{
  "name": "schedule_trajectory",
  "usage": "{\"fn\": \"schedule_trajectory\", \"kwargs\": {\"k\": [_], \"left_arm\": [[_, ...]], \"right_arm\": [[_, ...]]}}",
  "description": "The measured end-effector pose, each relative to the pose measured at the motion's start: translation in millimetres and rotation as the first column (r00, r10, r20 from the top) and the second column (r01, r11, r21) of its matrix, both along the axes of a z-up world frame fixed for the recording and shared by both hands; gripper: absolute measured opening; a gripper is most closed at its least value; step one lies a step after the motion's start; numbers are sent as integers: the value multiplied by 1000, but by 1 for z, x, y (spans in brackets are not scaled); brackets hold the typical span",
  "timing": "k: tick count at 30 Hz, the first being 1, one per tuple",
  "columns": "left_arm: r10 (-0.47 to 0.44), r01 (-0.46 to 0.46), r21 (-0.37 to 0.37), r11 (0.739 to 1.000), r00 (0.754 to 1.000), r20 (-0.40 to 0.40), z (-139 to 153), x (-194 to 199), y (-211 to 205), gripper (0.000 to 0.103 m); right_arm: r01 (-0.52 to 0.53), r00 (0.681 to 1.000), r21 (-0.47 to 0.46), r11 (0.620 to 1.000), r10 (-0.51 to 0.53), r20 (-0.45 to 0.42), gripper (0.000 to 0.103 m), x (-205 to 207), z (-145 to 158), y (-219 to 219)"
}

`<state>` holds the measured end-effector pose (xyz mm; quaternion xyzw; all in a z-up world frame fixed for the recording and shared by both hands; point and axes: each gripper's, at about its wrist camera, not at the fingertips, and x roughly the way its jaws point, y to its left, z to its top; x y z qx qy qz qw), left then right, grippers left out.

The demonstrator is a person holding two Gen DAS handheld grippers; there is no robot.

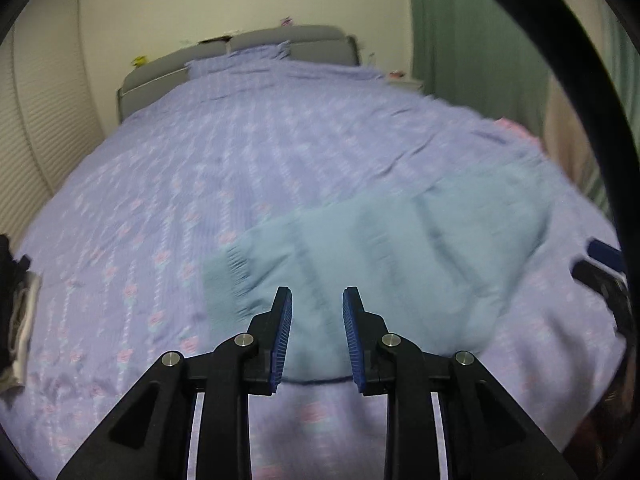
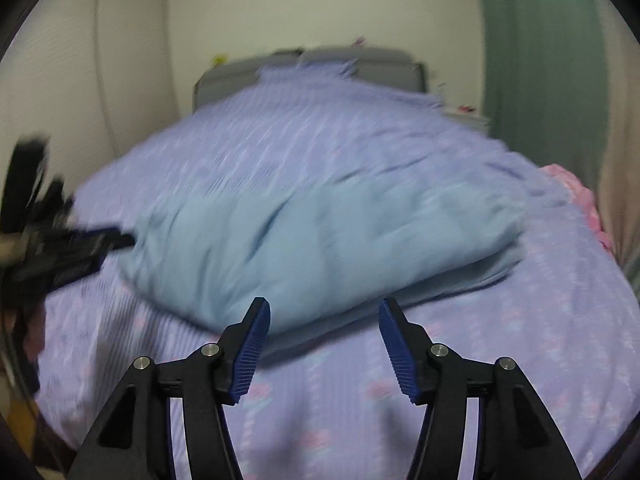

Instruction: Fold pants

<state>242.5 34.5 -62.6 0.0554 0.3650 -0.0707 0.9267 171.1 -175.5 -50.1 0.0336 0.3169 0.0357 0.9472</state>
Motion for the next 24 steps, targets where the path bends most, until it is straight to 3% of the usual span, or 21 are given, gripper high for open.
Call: {"fn": "schedule_trajectory", "kwargs": {"k": [6, 12, 17, 20, 24], "left_arm": [[-90, 90, -4, 996, 996, 22, 6, 13, -44, 28], [-140, 140, 1, 990, 990, 6, -1, 34, -77, 28], [-151, 151, -47, 987, 988, -7, 0, 50, -87, 28], [-152, 152, -6, 988, 988, 13, 0, 58, -95, 28], [-133, 132, -33, 991, 991, -3, -2, 71, -93, 28]], "right_arm": [[146, 987, 58, 988, -149, 52, 58, 27, 16, -76], [258, 966, 140, 956, -258, -18, 58, 70, -6, -136], [289, 957, 188, 939, -283, -58, 58, 95, -28, -158], [286, 958, 249, 925, -276, -77, 58, 109, -39, -162], [322, 946, 250, 913, -298, -128, 58, 130, -55, -165]]}}
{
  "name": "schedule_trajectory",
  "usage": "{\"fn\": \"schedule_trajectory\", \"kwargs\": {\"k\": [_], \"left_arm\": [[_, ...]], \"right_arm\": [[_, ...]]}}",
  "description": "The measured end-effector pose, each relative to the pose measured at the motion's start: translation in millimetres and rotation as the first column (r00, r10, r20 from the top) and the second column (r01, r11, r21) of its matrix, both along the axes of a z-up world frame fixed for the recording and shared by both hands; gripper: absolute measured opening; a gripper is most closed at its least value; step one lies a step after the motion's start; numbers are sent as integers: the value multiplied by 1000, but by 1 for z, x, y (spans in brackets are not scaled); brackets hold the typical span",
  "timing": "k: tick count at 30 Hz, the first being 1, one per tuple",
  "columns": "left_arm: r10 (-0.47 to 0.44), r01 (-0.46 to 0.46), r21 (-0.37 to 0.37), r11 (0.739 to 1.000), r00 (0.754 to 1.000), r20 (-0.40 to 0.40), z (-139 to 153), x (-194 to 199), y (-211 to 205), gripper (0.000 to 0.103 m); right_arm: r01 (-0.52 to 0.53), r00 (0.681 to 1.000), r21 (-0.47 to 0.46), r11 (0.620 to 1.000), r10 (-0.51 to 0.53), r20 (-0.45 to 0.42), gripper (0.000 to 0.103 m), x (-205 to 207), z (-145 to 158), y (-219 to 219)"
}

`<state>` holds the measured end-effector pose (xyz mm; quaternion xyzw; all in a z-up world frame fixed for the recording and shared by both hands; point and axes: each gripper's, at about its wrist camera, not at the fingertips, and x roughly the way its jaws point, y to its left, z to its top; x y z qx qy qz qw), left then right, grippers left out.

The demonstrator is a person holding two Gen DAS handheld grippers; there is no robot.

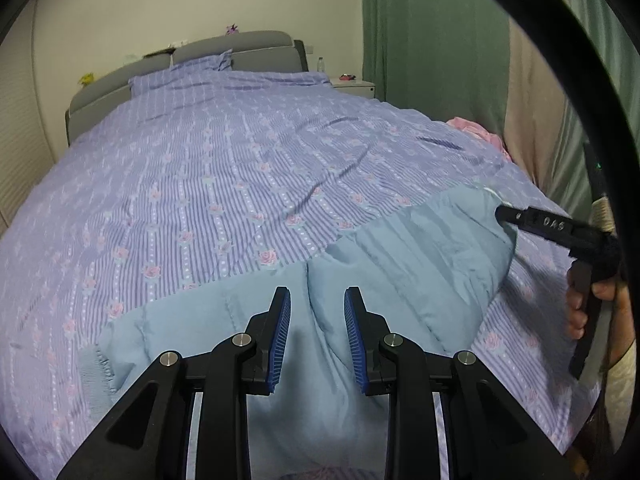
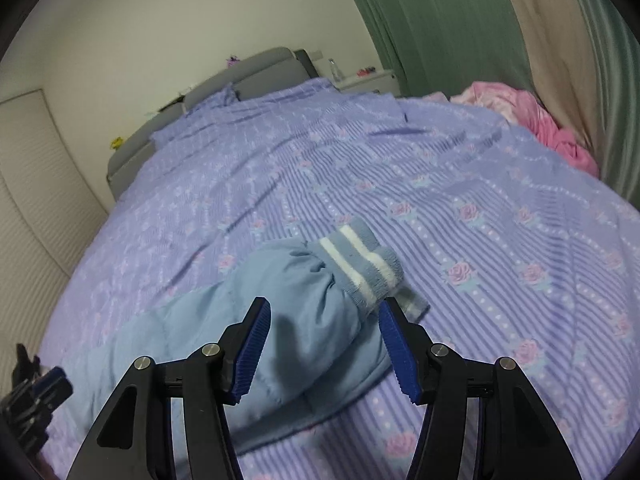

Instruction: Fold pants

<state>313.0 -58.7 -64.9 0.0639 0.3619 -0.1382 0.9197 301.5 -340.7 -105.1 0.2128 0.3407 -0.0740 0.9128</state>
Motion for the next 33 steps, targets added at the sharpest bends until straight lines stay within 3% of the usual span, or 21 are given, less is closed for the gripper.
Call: {"fn": "schedule_trajectory", "kwargs": {"k": [2, 3, 5, 7, 10, 15, 25, 29, 33], "left_arm": [[20, -20, 4, 1000, 1000, -5, -2, 5, 4, 28], [28, -28, 2, 1000, 1000, -11, -3, 8, 6, 28], [43, -43, -5, 999, 999, -29, -6, 13, 11, 28], [58, -58, -2, 998, 998, -34, -8, 16, 14, 28], [73, -73, 6, 997, 996, -43, -13, 19, 17, 28], [90, -89, 14, 996, 995, -50, -18, 19, 19, 28], [83, -81, 39, 996, 995, -57, -26, 6, 7, 28], [77, -75, 30, 997, 995, -56, -24, 0, 6, 29], [81, -79, 31, 996, 996, -48, -22, -5, 9, 34]], "right_arm": [[16, 1000, 39, 999, -15, -27, 58, 6, -8, -4], [20, 999, 67, 998, -18, -28, 53, 8, -11, -6], [27, 999, 65, 998, -25, -31, 31, 6, -13, -5], [64, 998, -1, 998, -64, -13, 23, -4, -6, 0], [149, 989, -99, 984, -148, 22, 23, -19, 3, 5], [81, 996, -127, 989, -84, -15, 27, -12, -6, 8], [17, 1000, -59, 998, -17, 15, 27, -8, -12, -3], [-22, 1000, 30, 999, 21, 1, 27, -7, -18, -7], [-24, 1000, -29, 999, 23, -13, 28, -10, -22, 2]]}}
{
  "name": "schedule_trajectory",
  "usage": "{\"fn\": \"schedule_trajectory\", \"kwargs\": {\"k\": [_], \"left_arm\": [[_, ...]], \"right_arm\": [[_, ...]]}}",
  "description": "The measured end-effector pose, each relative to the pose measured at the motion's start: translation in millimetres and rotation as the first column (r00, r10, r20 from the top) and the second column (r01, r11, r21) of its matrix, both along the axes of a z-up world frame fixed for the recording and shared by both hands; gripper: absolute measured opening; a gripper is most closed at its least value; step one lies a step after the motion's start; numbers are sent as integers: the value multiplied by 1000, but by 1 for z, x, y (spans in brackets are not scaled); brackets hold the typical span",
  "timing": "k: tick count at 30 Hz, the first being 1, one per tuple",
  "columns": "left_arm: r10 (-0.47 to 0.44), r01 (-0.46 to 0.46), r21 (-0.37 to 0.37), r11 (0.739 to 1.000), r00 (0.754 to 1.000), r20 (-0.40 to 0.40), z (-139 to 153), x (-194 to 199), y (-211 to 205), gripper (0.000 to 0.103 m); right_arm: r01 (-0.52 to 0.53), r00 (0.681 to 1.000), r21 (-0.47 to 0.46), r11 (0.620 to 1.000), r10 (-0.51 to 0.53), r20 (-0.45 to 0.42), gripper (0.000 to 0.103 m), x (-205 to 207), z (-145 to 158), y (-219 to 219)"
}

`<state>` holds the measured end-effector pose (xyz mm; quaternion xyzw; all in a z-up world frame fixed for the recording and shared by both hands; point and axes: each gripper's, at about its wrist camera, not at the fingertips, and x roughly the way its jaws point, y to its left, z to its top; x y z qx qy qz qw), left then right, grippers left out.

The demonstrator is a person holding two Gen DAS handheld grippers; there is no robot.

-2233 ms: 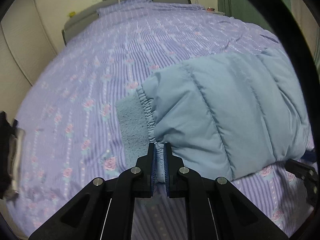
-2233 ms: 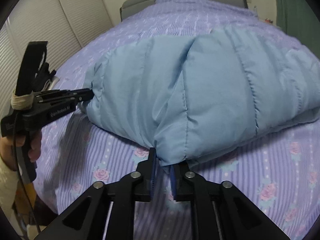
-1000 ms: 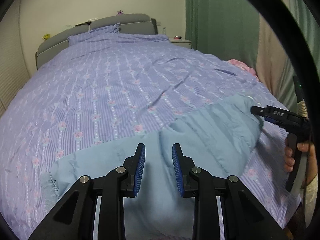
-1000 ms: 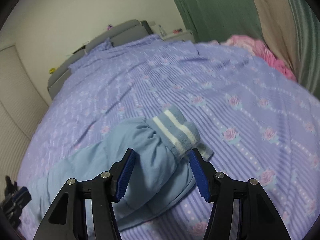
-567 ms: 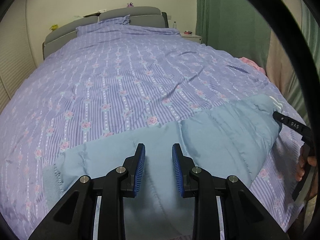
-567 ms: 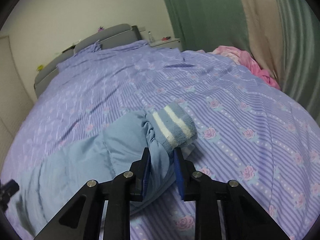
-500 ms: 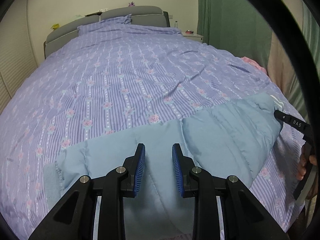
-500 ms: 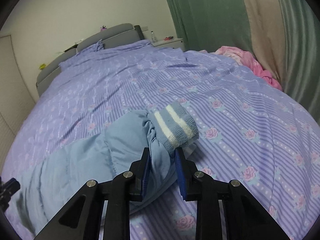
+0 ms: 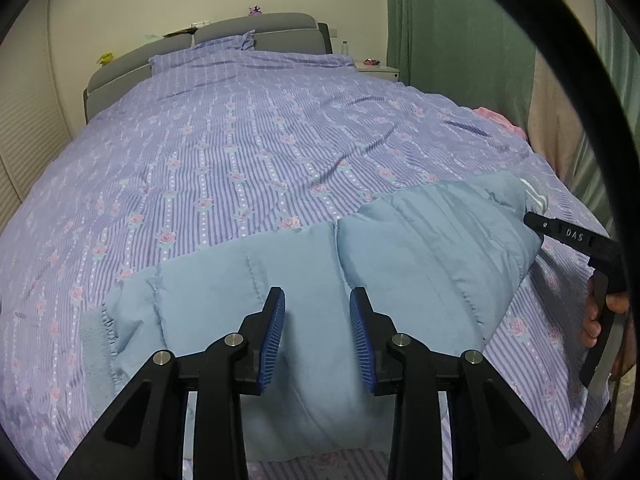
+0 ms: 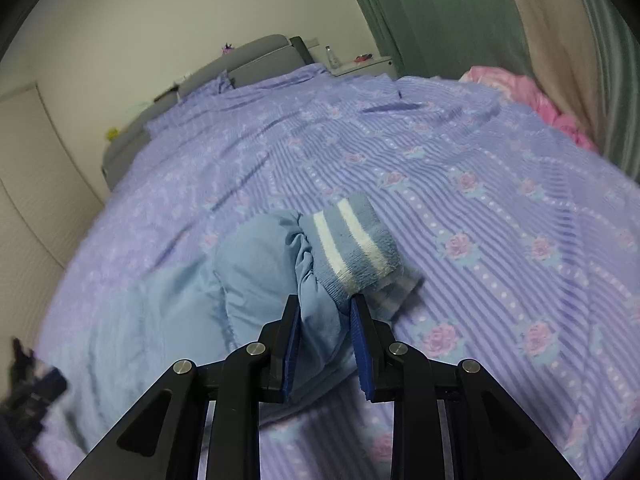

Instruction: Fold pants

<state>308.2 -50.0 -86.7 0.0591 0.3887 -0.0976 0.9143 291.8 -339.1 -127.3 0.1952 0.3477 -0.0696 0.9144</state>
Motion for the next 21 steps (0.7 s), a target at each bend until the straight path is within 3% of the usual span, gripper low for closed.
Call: {"fn": "schedule_trajectory", "kwargs": {"k": [4, 7, 11, 14, 17, 21], "left_arm": [[16, -16, -3, 1000, 1000, 14, 4, -5, 9, 34], [34, -34, -19, 999, 999, 42, 11, -14, 24, 39], [44, -41, -48, 998, 996, 76, 21, -29, 61, 50], [77, -73, -47, 996, 992, 100, 26, -33, 102, 56], [81, -76, -64, 995, 993, 90, 26, -25, 142, 57], [37, -33, -161, 986, 999, 23, 17, -12, 189, 57]], "right_arm": [[6, 1000, -13, 1000, -6, -17, 48, -4, 2, 7], [65, 998, -95, 993, -66, -12, 54, -18, 16, 16], [112, 992, -249, 962, -95, 78, 67, -49, 51, 53], [69, 990, -321, 944, -26, 139, 72, -56, 73, 91], [8, 990, -347, 938, 41, 132, 72, -47, 83, 127], [-63, 988, -384, 921, 112, 108, 72, -32, 83, 177]]}}
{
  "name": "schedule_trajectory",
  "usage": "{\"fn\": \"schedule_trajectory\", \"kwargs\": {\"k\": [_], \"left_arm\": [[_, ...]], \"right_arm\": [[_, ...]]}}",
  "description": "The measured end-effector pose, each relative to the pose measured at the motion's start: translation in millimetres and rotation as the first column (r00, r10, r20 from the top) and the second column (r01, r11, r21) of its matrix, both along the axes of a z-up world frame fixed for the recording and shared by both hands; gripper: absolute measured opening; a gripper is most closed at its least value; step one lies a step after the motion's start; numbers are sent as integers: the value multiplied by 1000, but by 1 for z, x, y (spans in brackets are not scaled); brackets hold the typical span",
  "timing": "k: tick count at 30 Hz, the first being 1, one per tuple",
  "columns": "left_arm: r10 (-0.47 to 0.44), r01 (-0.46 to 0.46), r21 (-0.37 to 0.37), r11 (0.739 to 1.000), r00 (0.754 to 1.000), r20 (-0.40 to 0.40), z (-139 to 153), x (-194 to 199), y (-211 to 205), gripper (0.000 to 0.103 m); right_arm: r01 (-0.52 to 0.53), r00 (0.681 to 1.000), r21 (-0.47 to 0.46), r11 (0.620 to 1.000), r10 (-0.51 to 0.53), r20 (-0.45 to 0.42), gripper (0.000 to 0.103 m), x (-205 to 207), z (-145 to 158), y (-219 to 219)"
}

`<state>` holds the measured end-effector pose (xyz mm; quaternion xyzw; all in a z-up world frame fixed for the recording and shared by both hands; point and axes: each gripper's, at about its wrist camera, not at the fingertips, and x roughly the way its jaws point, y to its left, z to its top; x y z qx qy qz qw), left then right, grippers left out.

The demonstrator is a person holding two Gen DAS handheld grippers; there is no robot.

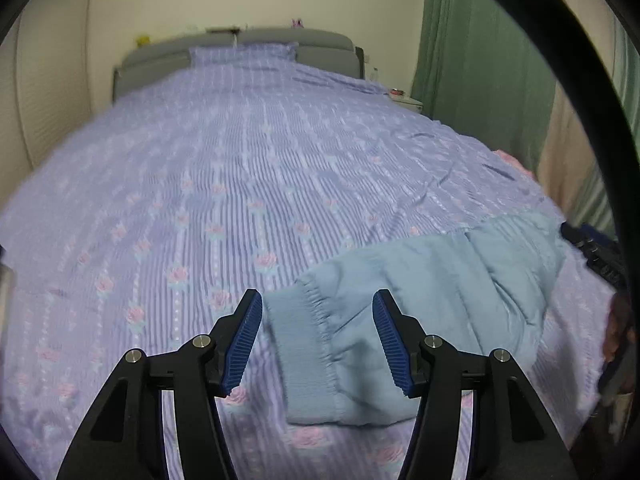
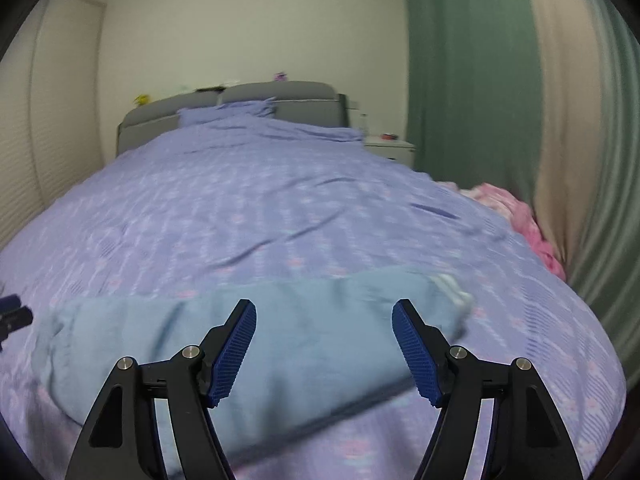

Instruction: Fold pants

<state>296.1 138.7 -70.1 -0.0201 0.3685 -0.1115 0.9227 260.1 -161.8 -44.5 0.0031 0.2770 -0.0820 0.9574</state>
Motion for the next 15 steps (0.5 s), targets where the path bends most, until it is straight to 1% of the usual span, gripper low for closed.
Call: {"fn": "schedule_trajectory", "kwargs": {"k": [3, 7, 9, 12, 14, 15], "left_arm": [[-45, 42, -68, 997, 998, -37, -11, 10, 18, 57], [-46, 34, -138, 990, 995, -83, -28, 33, 32, 57], [-58, 37, -186, 982, 992, -109, -37, 47, 36, 56], [-93, 58, -225, 973, 984, -150, -49, 61, 31, 56], [-111, 63, -245, 967, 976, -185, -58, 67, 26, 52], [-95, 49, -232, 971, 977, -191, -60, 67, 24, 48]], "right_arm": [[-41, 999, 32, 999, 42, -18, 72, 4, -7, 26], [-58, 997, 80, 995, 62, -52, 72, 6, -16, 39], [-57, 995, 79, 995, 63, -74, 72, 7, -19, 44], [-45, 995, 44, 998, 49, -87, 72, 7, -22, 47], [-35, 995, 41, 999, 39, -97, 72, 9, -23, 47], [-29, 994, 43, 999, 34, -103, 72, 10, -24, 46]]}}
